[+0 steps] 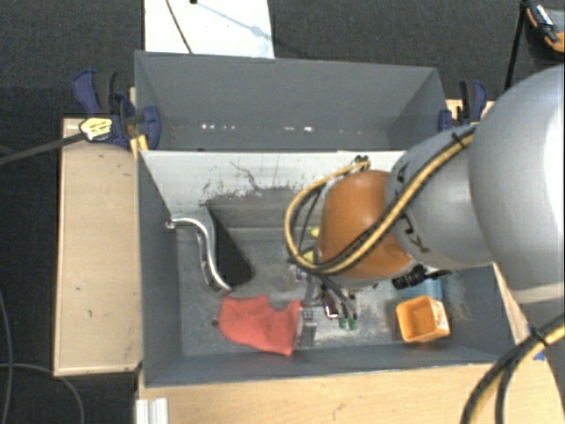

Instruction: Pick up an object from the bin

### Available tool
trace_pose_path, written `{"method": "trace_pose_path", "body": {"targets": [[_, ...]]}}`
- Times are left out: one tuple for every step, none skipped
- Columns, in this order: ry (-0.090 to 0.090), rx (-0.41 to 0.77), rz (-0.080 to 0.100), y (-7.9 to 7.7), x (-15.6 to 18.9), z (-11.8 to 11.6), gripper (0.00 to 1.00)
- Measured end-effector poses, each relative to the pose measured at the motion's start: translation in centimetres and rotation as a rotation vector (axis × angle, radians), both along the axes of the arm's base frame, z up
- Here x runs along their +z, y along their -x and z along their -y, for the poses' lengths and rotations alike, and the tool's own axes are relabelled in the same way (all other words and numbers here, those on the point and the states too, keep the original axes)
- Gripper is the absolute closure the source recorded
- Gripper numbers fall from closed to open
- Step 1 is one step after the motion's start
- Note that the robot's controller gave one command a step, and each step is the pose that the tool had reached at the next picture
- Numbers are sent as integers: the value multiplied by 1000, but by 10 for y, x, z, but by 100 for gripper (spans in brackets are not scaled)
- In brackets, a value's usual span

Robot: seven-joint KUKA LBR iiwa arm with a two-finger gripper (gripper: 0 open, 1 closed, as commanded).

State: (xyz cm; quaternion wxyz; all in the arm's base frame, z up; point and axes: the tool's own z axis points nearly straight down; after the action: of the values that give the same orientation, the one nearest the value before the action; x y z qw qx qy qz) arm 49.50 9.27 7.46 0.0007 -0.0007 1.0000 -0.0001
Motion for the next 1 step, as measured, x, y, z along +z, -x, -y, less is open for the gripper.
{"method": "trace_pose_path", "body": {"targets": [[0, 172, -4, 10, -5, -19, 100]]}}
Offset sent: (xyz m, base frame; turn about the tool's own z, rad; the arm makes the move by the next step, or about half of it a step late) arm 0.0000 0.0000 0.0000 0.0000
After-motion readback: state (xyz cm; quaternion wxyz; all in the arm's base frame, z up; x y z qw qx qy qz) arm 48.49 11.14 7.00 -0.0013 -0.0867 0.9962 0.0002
